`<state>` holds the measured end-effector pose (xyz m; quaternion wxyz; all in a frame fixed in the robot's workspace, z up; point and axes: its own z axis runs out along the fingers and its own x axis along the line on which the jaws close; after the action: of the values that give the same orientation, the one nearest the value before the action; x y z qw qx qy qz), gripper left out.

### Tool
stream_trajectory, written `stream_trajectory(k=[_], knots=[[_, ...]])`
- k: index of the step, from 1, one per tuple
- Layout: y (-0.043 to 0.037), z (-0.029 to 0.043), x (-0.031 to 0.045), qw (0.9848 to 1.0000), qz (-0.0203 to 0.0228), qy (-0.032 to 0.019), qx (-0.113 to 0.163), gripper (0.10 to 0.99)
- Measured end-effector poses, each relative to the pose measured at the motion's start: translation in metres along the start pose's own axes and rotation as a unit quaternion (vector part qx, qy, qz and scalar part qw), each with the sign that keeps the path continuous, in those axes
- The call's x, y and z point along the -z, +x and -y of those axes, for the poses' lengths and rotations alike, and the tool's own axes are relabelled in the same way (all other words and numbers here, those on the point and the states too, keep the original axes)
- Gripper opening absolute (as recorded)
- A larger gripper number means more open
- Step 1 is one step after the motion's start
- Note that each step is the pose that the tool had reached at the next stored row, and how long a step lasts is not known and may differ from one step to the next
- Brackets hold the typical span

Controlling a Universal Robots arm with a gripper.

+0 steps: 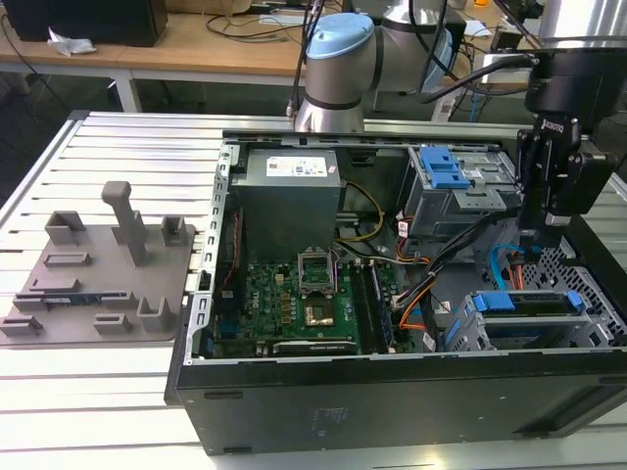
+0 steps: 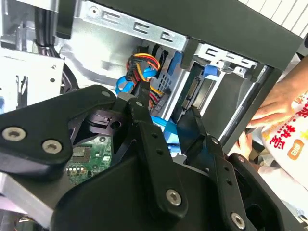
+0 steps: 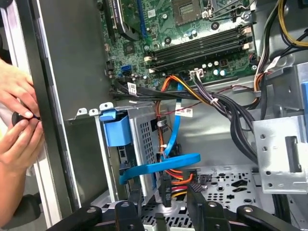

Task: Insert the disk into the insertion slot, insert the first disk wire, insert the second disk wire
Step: 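Insert the first disk wire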

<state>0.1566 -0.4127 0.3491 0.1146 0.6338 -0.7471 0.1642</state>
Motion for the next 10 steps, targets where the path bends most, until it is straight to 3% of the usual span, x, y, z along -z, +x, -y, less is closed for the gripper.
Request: stream_trajectory(k=[5,6,7,10], knots=[[-0.0058,-0.0016,-0.0007,1.0000,-0.0073,0.0012,0.000,0.502],[-0.0063,-0.0019,-0.0010,1.0000,-0.0080,0.0014,0.000,0.486],[-0.0068,-0.0020,-0.0011,1.0000,-0.0086,0.0015,0.000,0.416],[-0.0085,-0.0024,-0.0016,0.9999,-0.0100,0.0017,0.000,0.416]])
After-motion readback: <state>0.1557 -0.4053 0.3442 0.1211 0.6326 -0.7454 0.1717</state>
